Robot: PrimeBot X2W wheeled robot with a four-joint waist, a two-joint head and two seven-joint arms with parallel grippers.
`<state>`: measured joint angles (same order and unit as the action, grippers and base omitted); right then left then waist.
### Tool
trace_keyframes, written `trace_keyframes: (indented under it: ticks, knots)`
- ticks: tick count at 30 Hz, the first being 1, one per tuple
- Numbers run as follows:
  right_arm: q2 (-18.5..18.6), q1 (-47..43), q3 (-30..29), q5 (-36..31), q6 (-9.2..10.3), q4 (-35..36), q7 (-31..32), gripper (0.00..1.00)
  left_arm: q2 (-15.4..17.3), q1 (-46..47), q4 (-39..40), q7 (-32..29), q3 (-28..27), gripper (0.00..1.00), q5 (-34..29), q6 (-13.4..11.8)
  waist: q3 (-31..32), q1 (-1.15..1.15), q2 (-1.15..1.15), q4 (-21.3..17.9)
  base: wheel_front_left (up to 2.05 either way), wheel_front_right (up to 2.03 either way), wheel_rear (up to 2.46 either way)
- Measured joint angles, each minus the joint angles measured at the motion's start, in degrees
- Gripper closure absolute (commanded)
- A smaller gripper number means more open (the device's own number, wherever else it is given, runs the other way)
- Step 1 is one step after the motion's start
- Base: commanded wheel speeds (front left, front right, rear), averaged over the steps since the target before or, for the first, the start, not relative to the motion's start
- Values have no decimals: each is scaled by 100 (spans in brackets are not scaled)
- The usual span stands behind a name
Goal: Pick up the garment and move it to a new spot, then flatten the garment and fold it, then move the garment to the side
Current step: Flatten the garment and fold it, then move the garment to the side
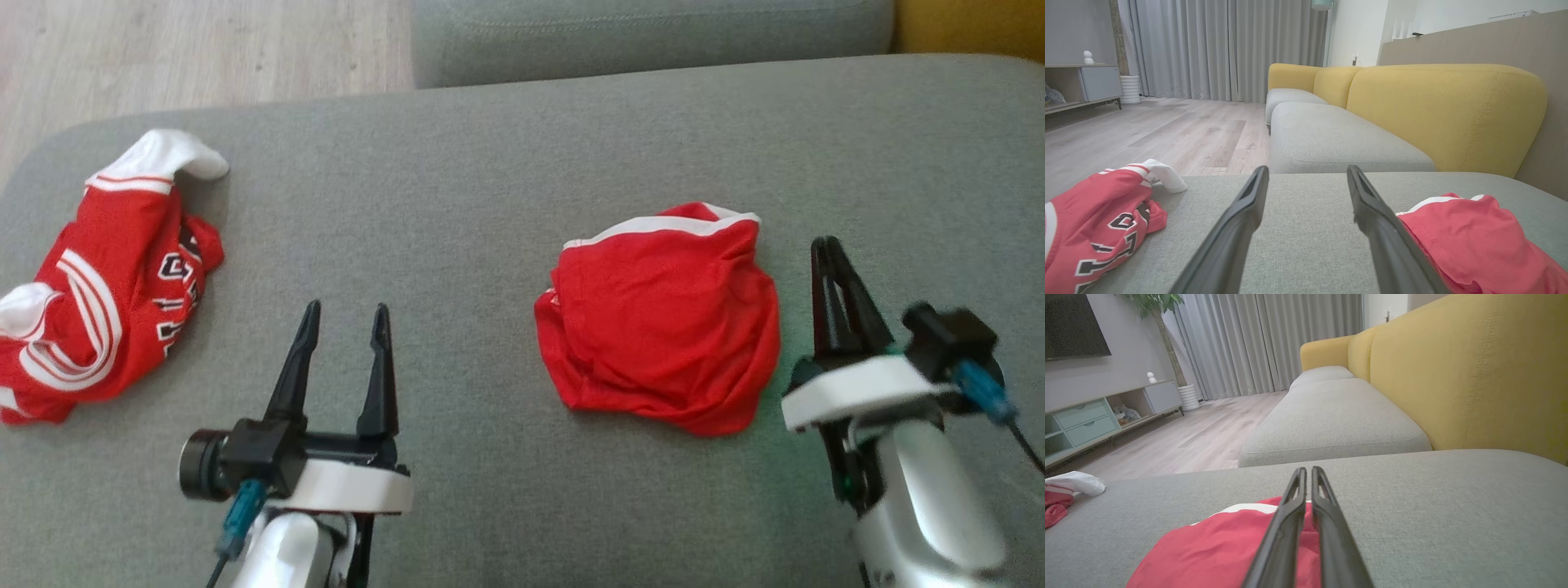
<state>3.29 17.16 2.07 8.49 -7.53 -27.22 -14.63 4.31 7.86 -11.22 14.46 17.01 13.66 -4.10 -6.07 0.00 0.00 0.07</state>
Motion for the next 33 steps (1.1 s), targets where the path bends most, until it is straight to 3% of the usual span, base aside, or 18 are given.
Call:
trace_keyframes:
  ticks: [10,21,33]
  knots:
    - [-30,-1143,90,354,0,816,0,0,-20,-320,-77,0,-226,0,-1,1,153,0,0,-91,0,0,0]
    - [-40,-1160,26,370,0,970,4,0,-79,-342,-90,0,-286,0,-22,68,-5,0,0,-18,0,0,0]
    - [-45,-144,-159,456,0,-313,879,0,-123,-31,-132,0,-213,0,-132,162,-496,1,0,328,0,0,0]
